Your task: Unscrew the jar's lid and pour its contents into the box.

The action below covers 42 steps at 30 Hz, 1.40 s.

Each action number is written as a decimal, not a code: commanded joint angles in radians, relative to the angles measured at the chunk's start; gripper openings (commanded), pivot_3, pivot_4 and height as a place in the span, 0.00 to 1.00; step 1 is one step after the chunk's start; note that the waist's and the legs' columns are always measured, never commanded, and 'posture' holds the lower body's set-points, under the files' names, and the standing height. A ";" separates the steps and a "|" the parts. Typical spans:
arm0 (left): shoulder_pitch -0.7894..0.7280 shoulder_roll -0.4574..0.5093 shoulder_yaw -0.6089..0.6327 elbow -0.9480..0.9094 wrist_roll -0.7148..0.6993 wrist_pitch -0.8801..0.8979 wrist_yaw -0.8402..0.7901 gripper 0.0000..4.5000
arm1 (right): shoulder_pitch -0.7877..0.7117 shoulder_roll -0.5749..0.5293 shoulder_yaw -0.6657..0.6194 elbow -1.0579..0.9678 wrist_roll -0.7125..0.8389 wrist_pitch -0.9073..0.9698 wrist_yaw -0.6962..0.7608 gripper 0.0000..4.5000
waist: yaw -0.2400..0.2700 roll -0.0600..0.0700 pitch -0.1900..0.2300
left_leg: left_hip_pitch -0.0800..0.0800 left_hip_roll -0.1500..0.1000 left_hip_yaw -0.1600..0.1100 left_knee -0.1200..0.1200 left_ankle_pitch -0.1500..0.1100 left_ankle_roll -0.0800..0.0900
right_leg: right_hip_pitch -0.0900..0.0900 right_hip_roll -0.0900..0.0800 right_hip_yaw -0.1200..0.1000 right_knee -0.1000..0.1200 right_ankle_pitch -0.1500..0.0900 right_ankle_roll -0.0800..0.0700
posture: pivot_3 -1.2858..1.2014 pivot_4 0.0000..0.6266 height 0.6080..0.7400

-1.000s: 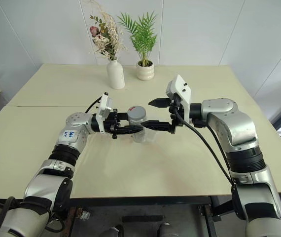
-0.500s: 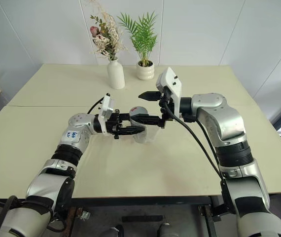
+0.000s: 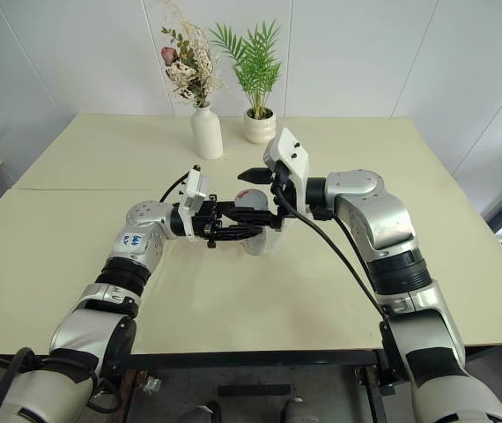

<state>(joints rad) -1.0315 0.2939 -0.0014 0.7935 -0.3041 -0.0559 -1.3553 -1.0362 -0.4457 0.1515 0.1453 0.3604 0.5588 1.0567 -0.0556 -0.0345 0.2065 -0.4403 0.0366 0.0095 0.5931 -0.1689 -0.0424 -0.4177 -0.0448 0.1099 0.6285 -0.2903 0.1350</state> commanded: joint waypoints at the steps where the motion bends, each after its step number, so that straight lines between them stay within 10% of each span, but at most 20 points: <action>1: -0.009 0.003 0.004 -0.052 -0.005 -0.003 -0.006 0.48 | -0.026 0.002 -0.014 -0.010 -0.002 -0.028 0.005 1.00 | -0.001 0.000 0.000 | 0.000 0.000 0.000 0.000 0.000 0.000 | 0.000 0.000 0.000 0.000 0.000 0.000 | 0.52 0.24 1.00; 42: 0.006 0.023 0.008 -0.059 -0.006 0.007 -0.004 0.48 | 0.026 -0.079 -0.037 -0.057 0.010 -0.003 0.027 1.00 | -0.001 0.000 0.000 | 0.000 0.000 0.000 0.000 0.000 0.000 | 0.000 0.000 0.000 0.000 0.000 0.000 | 0.52 0.24 1.00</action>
<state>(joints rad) -1.0165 0.3087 -0.0012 0.7730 -0.3041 -0.0446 -1.3517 -1.0053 -0.5036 0.1491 0.1232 0.3625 0.5527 1.0861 -0.0562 -0.0345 0.2065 -0.4402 0.0367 0.0096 0.5931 -0.1689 -0.0424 -0.4177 -0.0447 0.1100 0.6286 -0.2903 0.1351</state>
